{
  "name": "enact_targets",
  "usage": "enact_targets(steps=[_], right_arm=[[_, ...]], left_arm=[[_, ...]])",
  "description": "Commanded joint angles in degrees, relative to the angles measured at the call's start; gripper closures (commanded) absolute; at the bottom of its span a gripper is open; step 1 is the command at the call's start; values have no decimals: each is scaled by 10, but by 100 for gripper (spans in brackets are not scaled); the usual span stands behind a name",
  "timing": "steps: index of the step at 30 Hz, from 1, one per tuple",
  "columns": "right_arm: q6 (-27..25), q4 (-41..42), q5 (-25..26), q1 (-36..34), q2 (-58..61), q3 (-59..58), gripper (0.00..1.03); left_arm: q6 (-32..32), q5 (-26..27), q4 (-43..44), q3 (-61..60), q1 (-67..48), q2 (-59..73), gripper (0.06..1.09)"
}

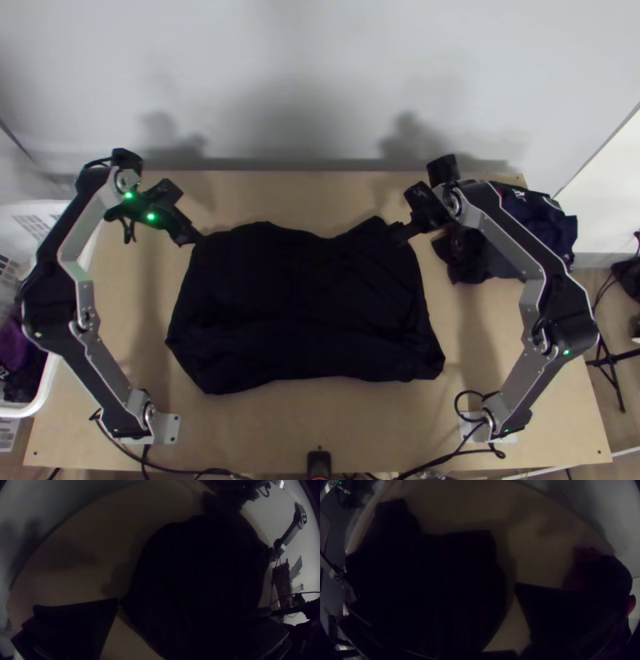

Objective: Fold the t-shirt

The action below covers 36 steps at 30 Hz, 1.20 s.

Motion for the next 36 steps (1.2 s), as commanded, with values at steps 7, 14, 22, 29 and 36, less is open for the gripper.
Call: enact_targets(steps=[7,14,22,29,36], right_arm=[[-2,13,0,12,40,5,10],[-7,21,0,16,90,35,10],[-7,20,0,21,113,60,22],[-7,20,0,26,115,62,24],[-5,20,0,37,126,63,25]], left_arm=[[23,-13,-1,17,-37,57,14],[36,-13,-7,18,-40,60,16],[37,-12,-5,18,-43,72,20],[41,-12,-1,18,-43,81,20],[41,-22,36,18,-42,97,20]])
